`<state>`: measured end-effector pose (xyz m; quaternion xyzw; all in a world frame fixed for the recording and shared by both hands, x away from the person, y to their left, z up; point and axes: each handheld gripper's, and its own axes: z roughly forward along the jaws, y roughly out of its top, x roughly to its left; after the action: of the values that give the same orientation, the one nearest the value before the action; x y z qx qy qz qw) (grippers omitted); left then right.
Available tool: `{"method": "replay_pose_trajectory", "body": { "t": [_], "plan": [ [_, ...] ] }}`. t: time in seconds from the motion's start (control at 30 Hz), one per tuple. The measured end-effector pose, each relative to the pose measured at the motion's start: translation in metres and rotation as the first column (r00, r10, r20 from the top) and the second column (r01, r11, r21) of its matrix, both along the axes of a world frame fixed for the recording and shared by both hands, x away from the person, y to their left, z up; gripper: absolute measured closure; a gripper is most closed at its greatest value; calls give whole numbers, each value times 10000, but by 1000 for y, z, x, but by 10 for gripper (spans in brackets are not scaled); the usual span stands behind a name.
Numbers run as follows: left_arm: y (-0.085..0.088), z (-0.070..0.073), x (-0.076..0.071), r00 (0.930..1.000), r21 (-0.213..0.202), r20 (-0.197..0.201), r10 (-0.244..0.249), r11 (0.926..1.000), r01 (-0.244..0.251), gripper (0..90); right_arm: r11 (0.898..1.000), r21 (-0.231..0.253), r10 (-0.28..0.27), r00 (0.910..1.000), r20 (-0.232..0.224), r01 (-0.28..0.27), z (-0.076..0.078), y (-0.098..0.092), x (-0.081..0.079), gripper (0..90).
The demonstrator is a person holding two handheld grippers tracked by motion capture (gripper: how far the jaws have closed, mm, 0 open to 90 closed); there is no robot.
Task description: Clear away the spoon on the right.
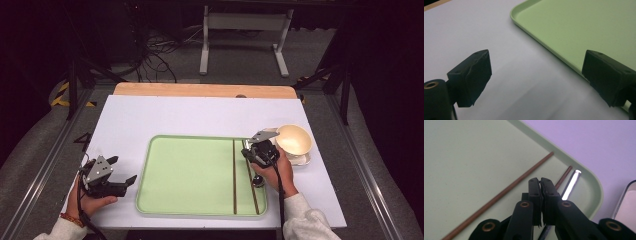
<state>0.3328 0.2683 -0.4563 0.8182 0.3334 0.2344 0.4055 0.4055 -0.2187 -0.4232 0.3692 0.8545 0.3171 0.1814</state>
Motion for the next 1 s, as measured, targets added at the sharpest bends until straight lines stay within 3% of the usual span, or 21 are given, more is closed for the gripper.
{"method": "replay_pose_trajectory", "body": {
  "t": [0.23,0.4,0.5,0.6,0.7,0.8,1.0],
  "plan": [
    [2,-1,-1,10000,-4,-17,49,10000,-49,100,9996,202,174,9998,76,-175,1,2,0,875],
    [1,-1,-1,10000,78,-45,27,10000,-26,105,9951,538,838,9965,-70,-833,-6,23,1,877],
    [1,-1,-1,10000,56,-36,-16,10000,16,105,9828,950,1605,9870,-120,-1587,-7,41,-3,880],
    [1,-1,-1,10000,61,-65,-13,10000,13,107,9763,767,2057,9779,-373,-2024,-12,60,-6,887],
    [1,-1,-2,10000,25,-33,-51,10000,52,108,9751,285,2214,9731,-640,-2200,-19,70,-6,896],
    [1,-1,-2,10000,55,-50,-50,10000,50,109,9784,23,2065,9759,-709,-2068,-19,66,-6,900],
    [-1,-1,-2,10000,81,-30,-51,10000,52,110,9848,-7,1732,9815,-814,-1739,-19,51,-5,900]
  ]
}}
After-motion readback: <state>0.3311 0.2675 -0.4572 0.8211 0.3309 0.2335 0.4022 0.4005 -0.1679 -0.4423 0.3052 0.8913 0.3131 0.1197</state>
